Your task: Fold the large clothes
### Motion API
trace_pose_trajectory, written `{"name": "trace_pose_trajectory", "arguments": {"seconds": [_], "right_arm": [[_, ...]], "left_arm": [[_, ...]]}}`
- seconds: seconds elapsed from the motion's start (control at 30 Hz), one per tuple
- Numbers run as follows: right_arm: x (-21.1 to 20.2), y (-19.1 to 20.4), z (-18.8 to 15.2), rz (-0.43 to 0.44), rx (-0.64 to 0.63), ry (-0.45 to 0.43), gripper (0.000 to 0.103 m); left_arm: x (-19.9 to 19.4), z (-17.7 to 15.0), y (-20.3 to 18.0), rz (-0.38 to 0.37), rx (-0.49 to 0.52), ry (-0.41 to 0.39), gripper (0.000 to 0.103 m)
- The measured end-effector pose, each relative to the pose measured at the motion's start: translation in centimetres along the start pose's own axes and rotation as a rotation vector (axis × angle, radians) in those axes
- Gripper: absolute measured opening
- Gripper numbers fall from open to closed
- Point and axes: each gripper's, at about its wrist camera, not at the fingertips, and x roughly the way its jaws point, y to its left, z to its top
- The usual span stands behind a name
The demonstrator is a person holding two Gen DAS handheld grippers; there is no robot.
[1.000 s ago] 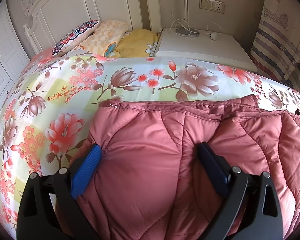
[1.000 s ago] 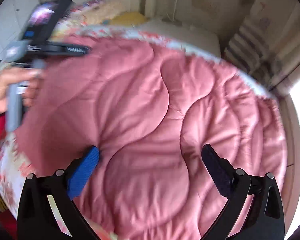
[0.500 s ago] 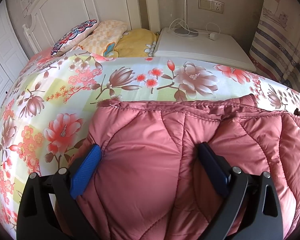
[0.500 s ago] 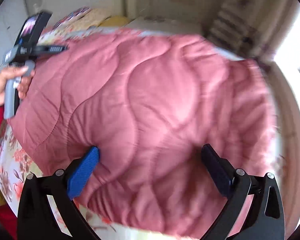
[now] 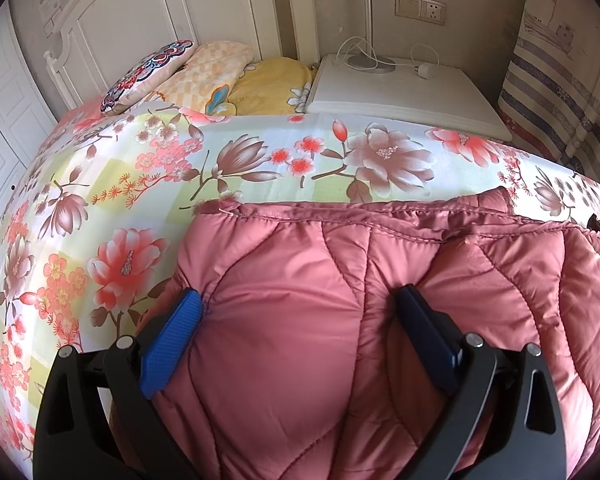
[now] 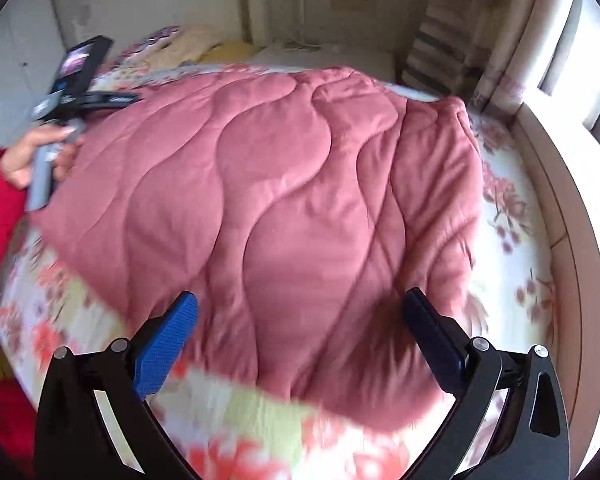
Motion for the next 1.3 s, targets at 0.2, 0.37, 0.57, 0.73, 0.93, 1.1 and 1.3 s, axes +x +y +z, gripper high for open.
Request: {"name": "trace_pose_trajectory", "arguments": {"seconds": [0.2,0.37,0.57,0.73,0.93,1.1,1.3], "right_arm": [[2.4,-1.6,-1.7,0.026,-0.007,-0.009,0.099],[-1.3,-0.7,-1.0,-0.009,0.015,-0.035,0.098],[1.6,-1.4,-2.7,-0.023,0.037,-0.001,0.099],[-2.4,-2.1,-3.4,0.012,0.173,-0.118,0.099],[-3.9,-2.7,-8.6,0.084,0.422,-0.118,0.099],[-2.8,-2.0,-11.1,0.256,0.581,-0.147,0.099],[-1.0,-2.3,-10.2,0.290,0.665,-0.206,0.099]], "left_arm": [[0.1,0.0,0.1,-0.001,0.002,-0.003,0.098],[0.0,-0.1,0.0,0.001,0.004,-0.005,0.098],[-0.5,-0.2,-0.1,0.012,0.010,-0.018,0.098],[-4.3,-0.2,-0.1,-0.010,0.034,-0.079,0.095],[-12.2,-1.1,-3.3,-0.056,0.130,-0.218,0.095],[-13.5,-2.8,-8.0,-0.095,0.202,-0.241,0.095],[-10.9,-4.8,-10.6,-0.128,0.229,-0.181,0.095]]}}
